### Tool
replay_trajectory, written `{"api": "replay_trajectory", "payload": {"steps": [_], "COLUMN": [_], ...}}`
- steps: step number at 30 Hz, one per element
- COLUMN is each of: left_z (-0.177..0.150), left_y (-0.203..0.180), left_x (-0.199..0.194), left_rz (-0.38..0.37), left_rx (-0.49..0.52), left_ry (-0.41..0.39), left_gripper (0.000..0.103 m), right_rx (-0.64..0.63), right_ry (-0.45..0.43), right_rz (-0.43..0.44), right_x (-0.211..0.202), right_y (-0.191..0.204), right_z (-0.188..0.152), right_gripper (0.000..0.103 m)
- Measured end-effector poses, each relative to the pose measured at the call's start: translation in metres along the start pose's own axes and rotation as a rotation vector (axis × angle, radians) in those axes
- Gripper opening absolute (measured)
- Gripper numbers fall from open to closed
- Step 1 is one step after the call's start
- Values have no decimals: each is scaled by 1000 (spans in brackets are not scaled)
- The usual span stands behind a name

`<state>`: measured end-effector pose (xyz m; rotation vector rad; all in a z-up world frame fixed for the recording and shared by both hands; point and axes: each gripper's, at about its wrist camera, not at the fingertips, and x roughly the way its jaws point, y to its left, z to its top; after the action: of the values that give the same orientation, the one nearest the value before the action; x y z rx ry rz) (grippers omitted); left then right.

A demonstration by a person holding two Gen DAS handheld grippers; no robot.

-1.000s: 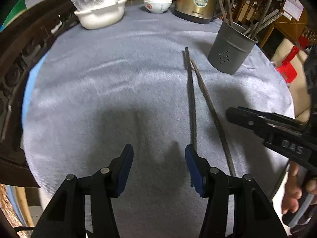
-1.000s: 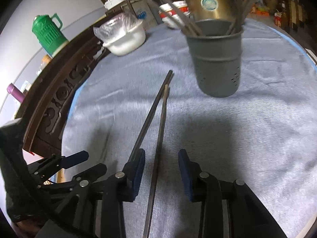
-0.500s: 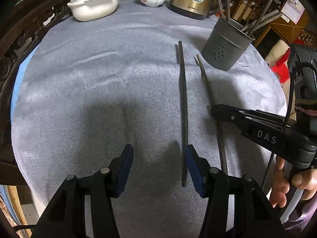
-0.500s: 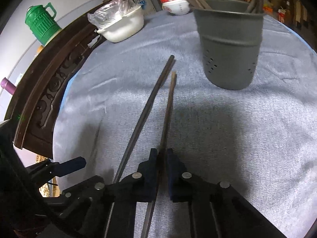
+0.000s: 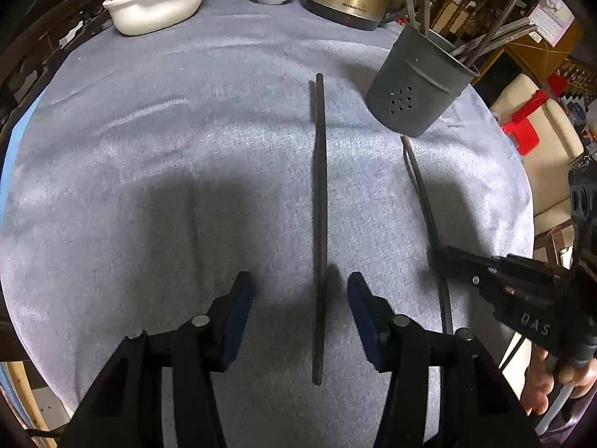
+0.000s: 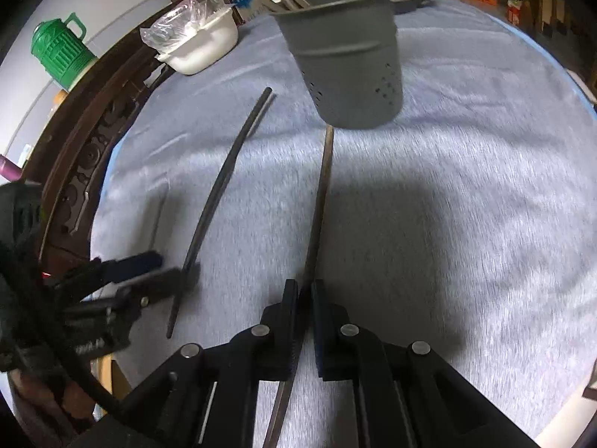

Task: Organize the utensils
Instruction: 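Close the left tool on one dark chopstick while the right tool grasps the other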

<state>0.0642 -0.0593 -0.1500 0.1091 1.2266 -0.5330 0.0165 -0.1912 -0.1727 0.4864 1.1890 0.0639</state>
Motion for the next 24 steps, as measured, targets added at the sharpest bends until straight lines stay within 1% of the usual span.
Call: {"api": "replay_trajectory", "payload": {"steps": [1, 2, 3, 4, 5, 7, 11, 19, 22, 24], "left_z": [1, 0, 1, 2, 1, -1, -9, -45, -47, -43], "left_y": [-1, -1, 0, 0, -1, -3, 0, 1, 2, 3], "left_x": [1, 2, 3, 4, 6, 5, 1, -11, -12, -14], "left_rz": [2, -4, -20, -46, -56, -38, -54, -89, -100, -107], "left_rx": [0, 0, -1, -2, -3, 13, 8, -20, -24, -29], "left_ry": [0, 0, 5, 9, 16, 1, 7, 61, 93, 96], "left_gripper": [38, 25, 16, 12, 7, 6, 5, 5, 5, 8], "right_rx": [2, 4, 4, 4, 4, 7, 21, 0, -15, 3], "right_ry": [0, 1, 3, 3, 3, 3, 1, 29, 49, 51], "right_rz": [2, 3, 2, 1, 0, 2, 13, 8, 10, 19], "right_x": [0, 0, 0, 0, 1, 1, 1, -1, -2, -3], "right_y": [0, 0, 0, 1, 1, 0, -1, 2, 2, -1], "right_z": [0, -1, 0, -1, -1, -1, -2, -7, -7, -1], "right_gripper": [9, 9, 9, 9, 9, 9, 9, 9, 11, 11]}}
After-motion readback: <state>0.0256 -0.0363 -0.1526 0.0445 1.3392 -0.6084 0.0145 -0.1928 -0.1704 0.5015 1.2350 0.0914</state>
